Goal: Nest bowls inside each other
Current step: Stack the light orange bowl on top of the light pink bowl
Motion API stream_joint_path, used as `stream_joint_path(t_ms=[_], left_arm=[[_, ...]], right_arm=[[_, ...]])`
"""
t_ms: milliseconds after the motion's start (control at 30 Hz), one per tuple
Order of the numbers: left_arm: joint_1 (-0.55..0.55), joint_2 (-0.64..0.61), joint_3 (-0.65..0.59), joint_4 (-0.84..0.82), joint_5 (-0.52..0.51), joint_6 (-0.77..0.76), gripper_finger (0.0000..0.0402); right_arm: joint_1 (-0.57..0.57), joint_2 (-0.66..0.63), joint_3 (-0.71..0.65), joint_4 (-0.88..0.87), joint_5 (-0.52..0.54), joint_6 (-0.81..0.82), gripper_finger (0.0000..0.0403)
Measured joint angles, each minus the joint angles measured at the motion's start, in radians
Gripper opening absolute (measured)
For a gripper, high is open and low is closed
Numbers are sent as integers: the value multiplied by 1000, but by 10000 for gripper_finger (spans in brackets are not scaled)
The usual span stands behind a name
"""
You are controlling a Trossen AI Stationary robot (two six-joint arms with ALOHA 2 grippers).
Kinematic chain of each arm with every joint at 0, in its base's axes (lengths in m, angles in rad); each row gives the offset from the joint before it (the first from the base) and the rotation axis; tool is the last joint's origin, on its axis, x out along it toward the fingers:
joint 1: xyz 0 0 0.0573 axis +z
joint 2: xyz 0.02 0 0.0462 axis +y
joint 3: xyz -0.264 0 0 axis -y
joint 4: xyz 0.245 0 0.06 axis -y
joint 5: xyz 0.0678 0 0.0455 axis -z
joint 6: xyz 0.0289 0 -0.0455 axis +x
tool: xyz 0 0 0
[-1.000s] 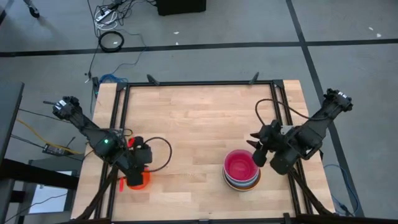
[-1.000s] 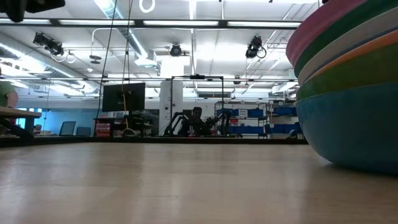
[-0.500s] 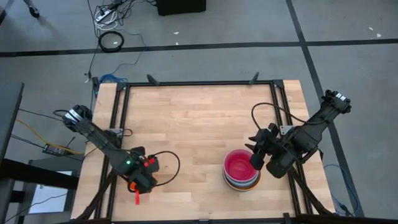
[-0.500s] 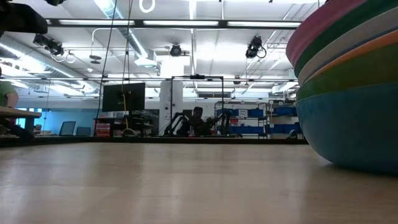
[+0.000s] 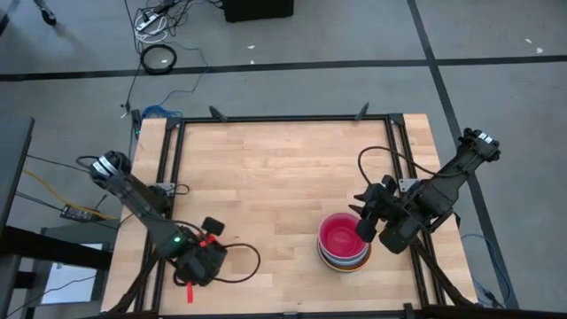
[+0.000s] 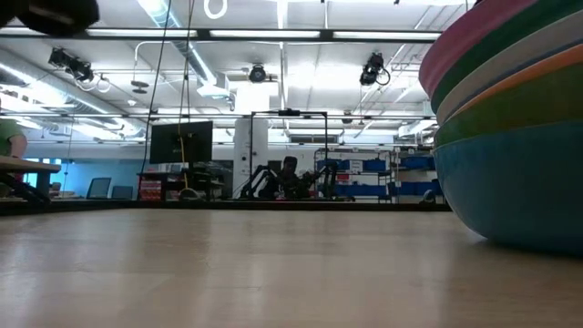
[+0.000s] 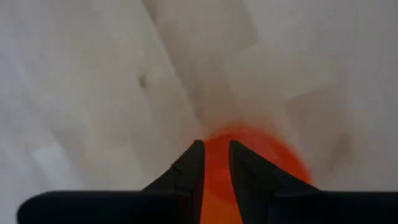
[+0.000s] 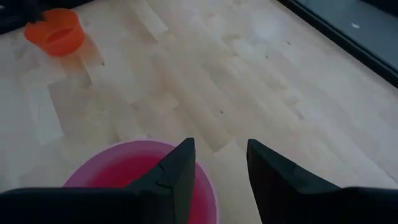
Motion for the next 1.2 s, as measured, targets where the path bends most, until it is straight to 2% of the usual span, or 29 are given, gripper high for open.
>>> stream_joint_path(t_ms=[67, 167, 267, 367, 467, 767, 1200], left_arm=[[1, 13, -5, -52, 0, 55, 82], [-1, 24, -55, -23, 73, 94, 82], [1, 25, -132, 77, 143, -51, 82], [3, 25, -174, 130, 153, -236, 82], [2, 25, -172, 168, 152, -353, 82], [2, 25, -90, 241, 200, -581, 82], [0, 24, -124, 224, 152, -893, 82]], right_arm=[[1, 0, 0, 4, 0, -1, 134], [2, 0, 0, 5, -1, -1, 134], [5, 0, 0, 8, -7, 0, 134], [10, 0, 0, 8, -9, 6, 134], [11, 0, 0, 8, -9, 7, 134], [10, 0, 0, 13, -9, 9, 134], [13, 0, 0, 13, -10, -8, 133]])
